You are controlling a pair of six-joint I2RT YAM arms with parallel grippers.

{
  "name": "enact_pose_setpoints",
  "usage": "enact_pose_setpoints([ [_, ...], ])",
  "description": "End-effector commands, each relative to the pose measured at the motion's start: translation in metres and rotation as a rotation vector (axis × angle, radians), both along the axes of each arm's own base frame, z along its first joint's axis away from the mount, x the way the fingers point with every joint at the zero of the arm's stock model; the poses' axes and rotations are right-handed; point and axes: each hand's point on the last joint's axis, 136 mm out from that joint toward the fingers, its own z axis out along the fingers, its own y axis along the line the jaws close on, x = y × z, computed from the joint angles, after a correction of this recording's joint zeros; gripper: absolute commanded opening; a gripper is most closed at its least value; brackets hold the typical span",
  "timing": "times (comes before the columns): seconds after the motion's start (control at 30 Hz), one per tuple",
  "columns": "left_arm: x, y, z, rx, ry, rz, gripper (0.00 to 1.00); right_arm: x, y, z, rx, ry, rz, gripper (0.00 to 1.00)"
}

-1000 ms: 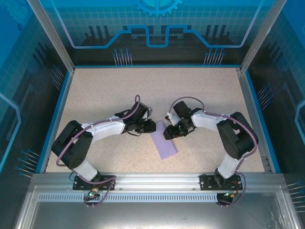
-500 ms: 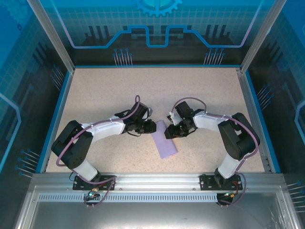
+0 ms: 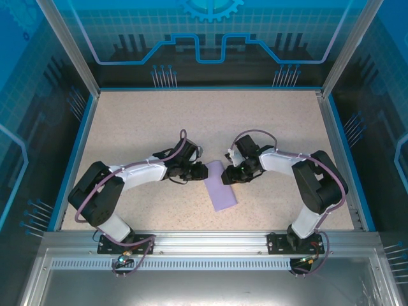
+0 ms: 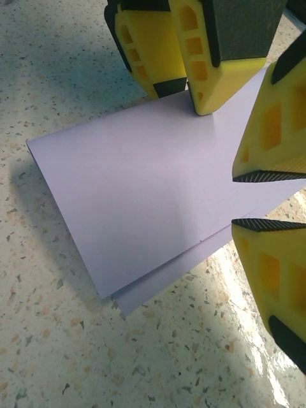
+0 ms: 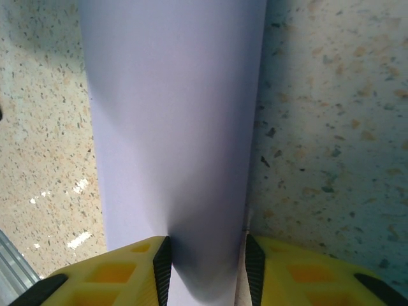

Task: Fold a paper plane with a square sheet of paper (pick it up from the middle)
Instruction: First fold in half a square sheet of paper at the center of the table.

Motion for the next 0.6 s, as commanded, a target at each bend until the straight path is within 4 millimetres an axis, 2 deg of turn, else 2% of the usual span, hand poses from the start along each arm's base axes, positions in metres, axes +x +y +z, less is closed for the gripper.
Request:
enact_pose_setpoints([
  [0.0,-0.0075,0.0056,0.0053,-0.007,0.012,0.014,0.26,-0.0045,-0.0100,-0.0024,-0.030,0.007,0.004,0.38],
  [0.23,-0.0059,0.0086,0.0101,0.001,-0.003,0.029,0.26,-0.0056,-0.0089,-0.0038,-0.053,0.002,0.038,0.39],
  [0.57,-0.0056,0.0075,0.0095,0.000,0.002,0.029,0.26,-0.0039,-0.0055,-0.0085,-0.055,0.032,-0.017,0.39],
])
